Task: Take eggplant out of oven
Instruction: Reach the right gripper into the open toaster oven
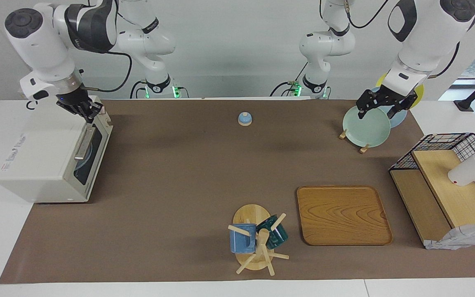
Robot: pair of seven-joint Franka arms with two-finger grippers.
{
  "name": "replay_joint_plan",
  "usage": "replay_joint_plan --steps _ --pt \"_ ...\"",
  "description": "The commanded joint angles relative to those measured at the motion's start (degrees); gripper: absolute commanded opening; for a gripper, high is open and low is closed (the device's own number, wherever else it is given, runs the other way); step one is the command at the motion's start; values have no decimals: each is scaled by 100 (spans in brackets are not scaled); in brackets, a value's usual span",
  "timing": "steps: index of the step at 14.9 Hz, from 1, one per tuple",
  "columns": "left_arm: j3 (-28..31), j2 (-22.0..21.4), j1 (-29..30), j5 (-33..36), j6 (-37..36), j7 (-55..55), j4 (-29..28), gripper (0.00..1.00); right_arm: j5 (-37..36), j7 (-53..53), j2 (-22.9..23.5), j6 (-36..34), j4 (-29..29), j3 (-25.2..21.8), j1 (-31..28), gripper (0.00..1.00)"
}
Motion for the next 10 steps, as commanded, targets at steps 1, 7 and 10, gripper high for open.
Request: replay_joint_plan --steps 1,7,10 --pt "-47 -59 59 122 -41 51 -4 100 -118 90 9 332 -311 27 -76 0" --pt "-47 -59 59 122 -49 51 -4 100 -338 -6 -8 780 -777 27 -225 0" --pt "-47 -59 59 122 -49 51 -4 100 -364 -156 -26 877 -900 27 -304 0"
